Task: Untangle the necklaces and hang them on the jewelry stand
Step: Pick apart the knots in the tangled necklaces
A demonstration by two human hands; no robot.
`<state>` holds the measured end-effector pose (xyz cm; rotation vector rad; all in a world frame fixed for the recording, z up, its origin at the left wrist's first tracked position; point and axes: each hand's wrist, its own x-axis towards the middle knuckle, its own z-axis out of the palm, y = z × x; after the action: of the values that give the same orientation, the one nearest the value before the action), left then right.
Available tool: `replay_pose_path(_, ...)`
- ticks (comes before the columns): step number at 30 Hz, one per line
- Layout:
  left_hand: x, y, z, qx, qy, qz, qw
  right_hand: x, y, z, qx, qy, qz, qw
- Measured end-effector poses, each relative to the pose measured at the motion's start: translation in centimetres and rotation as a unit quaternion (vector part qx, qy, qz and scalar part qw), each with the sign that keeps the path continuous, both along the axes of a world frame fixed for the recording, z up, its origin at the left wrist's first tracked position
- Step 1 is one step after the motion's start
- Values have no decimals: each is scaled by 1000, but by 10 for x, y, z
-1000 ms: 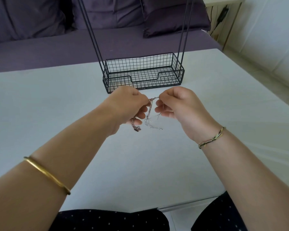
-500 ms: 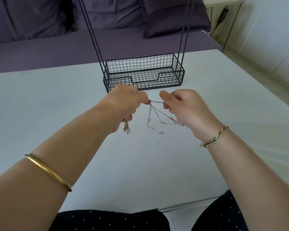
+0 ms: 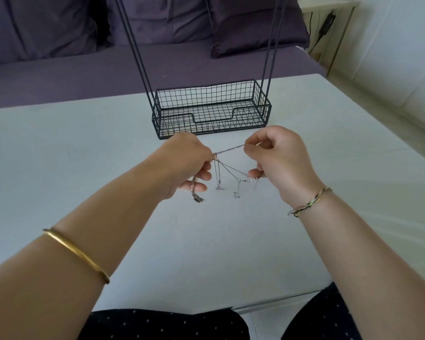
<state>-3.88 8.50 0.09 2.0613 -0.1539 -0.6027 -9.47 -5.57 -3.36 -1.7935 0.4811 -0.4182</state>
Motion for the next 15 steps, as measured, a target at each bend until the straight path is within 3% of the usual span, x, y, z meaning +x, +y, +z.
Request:
replay_pose_path(8, 1, 4, 4, -74, 81, 47, 993, -2, 3, 4, 48, 49, 61, 996)
replay_pose_path(15, 0, 3, 6, -80, 76, 36, 993, -3, 8, 8, 17, 51, 97, 994)
